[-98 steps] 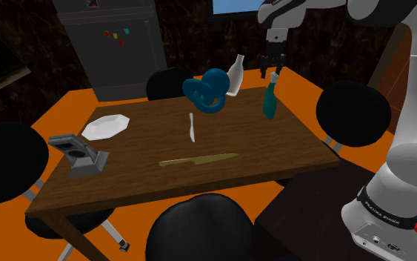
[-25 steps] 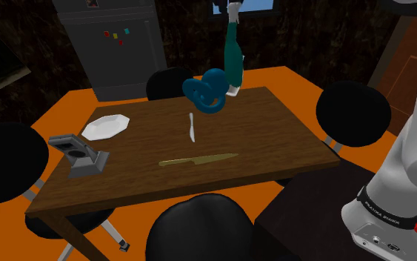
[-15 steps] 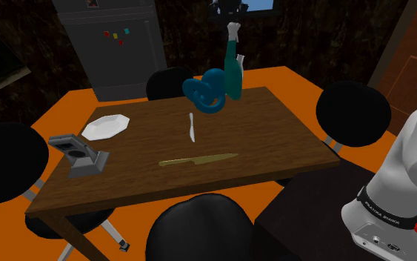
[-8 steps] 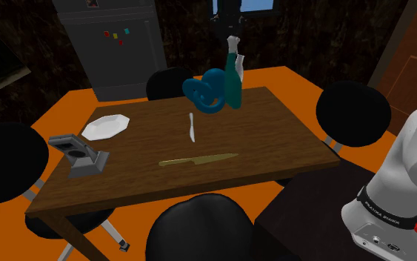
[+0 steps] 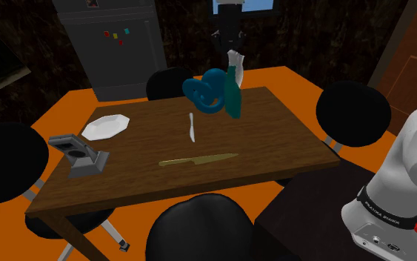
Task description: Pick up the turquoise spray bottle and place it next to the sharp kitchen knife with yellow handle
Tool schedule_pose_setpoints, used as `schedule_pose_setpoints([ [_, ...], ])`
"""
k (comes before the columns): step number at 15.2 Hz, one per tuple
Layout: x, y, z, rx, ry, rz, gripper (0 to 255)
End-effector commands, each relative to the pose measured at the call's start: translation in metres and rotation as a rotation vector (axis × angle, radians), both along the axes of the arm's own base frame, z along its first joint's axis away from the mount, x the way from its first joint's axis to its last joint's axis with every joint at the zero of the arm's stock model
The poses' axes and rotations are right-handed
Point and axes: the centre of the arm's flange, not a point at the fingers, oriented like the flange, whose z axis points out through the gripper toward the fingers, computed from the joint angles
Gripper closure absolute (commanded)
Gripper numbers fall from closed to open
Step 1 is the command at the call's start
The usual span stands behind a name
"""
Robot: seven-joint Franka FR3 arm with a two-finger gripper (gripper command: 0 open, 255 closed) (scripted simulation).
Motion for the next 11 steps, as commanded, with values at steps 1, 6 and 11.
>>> schedule_pose_setpoints([
  [1,0.001,0.0,-0.01,0.0,-0.001,0.0,255],
  [6,0.001,0.0,-0.036,0.0,-0.001,0.0,255],
  [11,0.001,0.0,-0.063,0.0,-0.001,0.0,255],
])
